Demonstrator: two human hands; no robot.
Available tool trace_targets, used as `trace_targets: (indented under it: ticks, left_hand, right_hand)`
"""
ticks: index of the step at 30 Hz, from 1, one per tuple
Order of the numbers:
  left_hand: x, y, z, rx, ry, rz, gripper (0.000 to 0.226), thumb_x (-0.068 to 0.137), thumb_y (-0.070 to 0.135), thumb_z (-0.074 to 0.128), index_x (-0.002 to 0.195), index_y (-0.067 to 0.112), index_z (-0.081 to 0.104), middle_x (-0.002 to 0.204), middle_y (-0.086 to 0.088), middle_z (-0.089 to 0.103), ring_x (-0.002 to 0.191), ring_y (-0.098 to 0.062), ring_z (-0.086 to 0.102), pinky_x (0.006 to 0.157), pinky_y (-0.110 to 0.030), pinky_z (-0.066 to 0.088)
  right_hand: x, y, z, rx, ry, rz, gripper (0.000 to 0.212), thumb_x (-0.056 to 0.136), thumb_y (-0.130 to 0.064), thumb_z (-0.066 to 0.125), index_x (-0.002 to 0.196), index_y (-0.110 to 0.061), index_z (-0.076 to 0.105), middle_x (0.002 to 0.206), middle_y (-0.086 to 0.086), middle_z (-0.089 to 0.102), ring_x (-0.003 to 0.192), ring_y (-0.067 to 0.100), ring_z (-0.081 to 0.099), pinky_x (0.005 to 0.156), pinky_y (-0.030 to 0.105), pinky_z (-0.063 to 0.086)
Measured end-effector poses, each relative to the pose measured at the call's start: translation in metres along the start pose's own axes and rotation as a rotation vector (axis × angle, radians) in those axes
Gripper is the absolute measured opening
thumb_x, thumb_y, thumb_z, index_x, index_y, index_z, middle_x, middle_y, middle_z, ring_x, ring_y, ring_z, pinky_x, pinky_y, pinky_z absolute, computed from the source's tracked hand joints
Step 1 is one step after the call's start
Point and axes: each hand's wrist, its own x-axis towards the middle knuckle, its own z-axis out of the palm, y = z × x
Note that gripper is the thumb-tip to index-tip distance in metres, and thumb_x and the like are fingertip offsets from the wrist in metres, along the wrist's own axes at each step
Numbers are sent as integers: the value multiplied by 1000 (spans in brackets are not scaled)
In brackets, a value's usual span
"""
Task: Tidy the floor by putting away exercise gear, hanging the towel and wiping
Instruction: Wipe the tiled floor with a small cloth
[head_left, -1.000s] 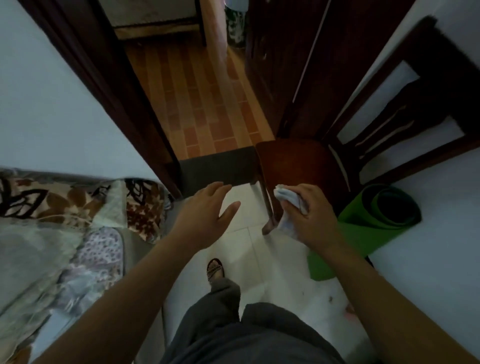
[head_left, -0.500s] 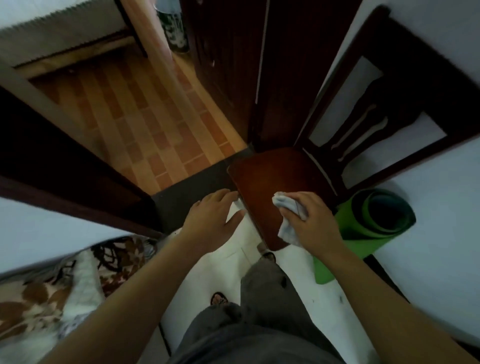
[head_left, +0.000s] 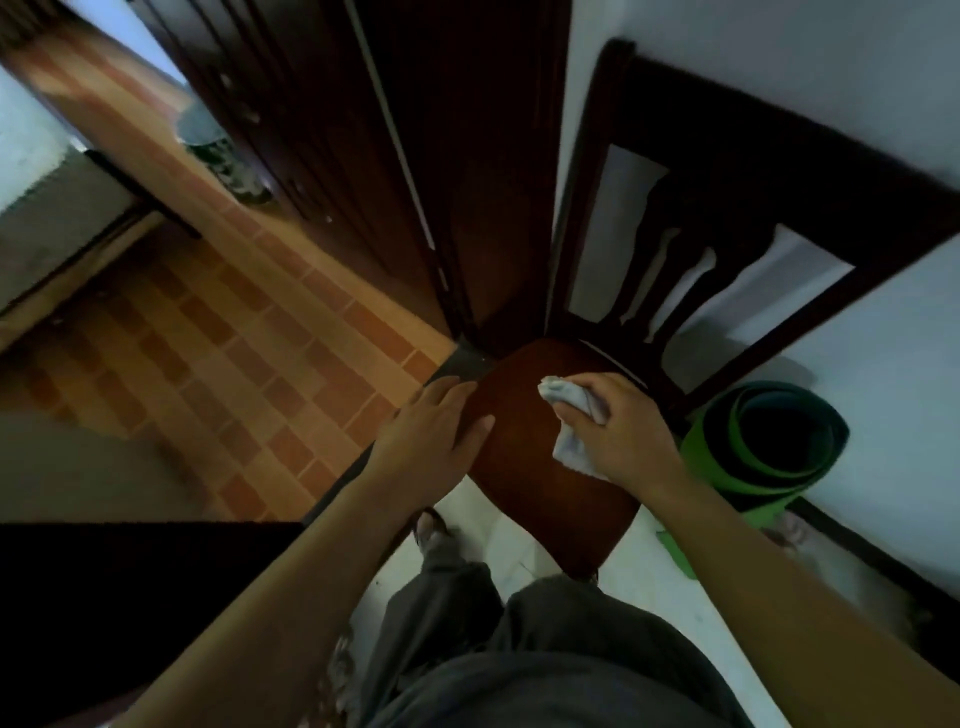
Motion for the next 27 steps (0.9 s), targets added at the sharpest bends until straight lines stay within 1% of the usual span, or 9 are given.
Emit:
trace_targets:
  ticks: [1, 4, 5, 8, 10, 15, 19, 22, 27]
  left_hand:
    - [15, -3, -4, 9, -12, 33, 56, 95, 50, 30, 143, 23, 29, 149, 0, 31, 132, -21, 34, 106, -46, 35]
    - [59, -11, -18, 25, -56, 131, 55, 96, 48, 33, 143, 21, 29, 149, -2, 31, 133, -21, 34, 107, -43, 35]
    - [73, -14, -22, 24, -75, 171, 55, 96, 48, 33, 143, 20, 29, 149, -3, 30, 133, -21, 34, 107, -43, 34]
    - [115, -23, -35, 28, -135, 306, 56, 95, 48, 34, 143, 20, 30, 151, -3, 29, 137, -22, 29, 110, -44, 30]
    - [139, -29, -41, 69, -175, 402, 56, 95, 49, 34, 143, 21, 30, 151, -2, 29, 138, -21, 28, 110, -45, 30]
    - [187, -34, -37, 180, -273, 541, 56, 95, 51, 33, 143, 22, 30, 151, 0, 28, 138, -20, 27, 110, -48, 30]
    - [209, -30, -15, 232, -348, 608, 55, 95, 49, 33, 144, 22, 29, 152, 0, 27, 139, -18, 26, 111, -44, 29]
    - [228, -30, 15, 263, -377, 636, 55, 95, 48, 34, 144, 22, 29, 151, 0, 28, 138, -18, 27, 110, -41, 29]
    - [266, -39, 91, 303, -441, 617, 55, 95, 49, 33, 143, 22, 28, 150, 0, 29, 137, -19, 30, 110, -41, 31]
  right_hand:
    - [6, 2, 0, -34, 26, 18, 28, 87, -42, 59, 111, -28, 62, 113, -10, 59, 100, 0, 54, 79, 11, 40]
    - [21, 0, 0, -131, 121, 98, 30, 88, -43, 56, 114, -27, 61, 115, -8, 58, 103, 7, 54, 87, 22, 44]
    - [24, -3, 0, -149, 159, 129, 31, 89, -43, 55, 114, -27, 61, 115, -8, 58, 103, 8, 54, 88, 24, 45]
    - [31, -14, 6, -187, 269, 220, 31, 89, -43, 55, 115, -26, 61, 113, -8, 58, 100, 7, 53, 82, 19, 40]
    - [35, -19, 14, -190, 339, 300, 33, 89, -42, 56, 115, -24, 60, 112, -5, 58, 96, 7, 52, 77, 15, 36]
    - [45, -17, 33, -121, 483, 420, 30, 88, -39, 58, 114, -23, 61, 112, -3, 61, 98, 11, 56, 82, 24, 44]
    - [47, 12, 45, -101, 492, 464, 33, 89, -42, 55, 115, -23, 59, 114, -4, 61, 101, 11, 57, 86, 31, 48]
    - [51, 47, 61, -91, 465, 519, 33, 89, -41, 56, 115, -21, 61, 113, -2, 61, 99, 12, 57, 85, 27, 46]
    - [65, 118, 98, -57, 401, 628, 28, 89, -37, 58, 113, -22, 60, 114, -3, 57, 96, 11, 56, 79, 20, 39]
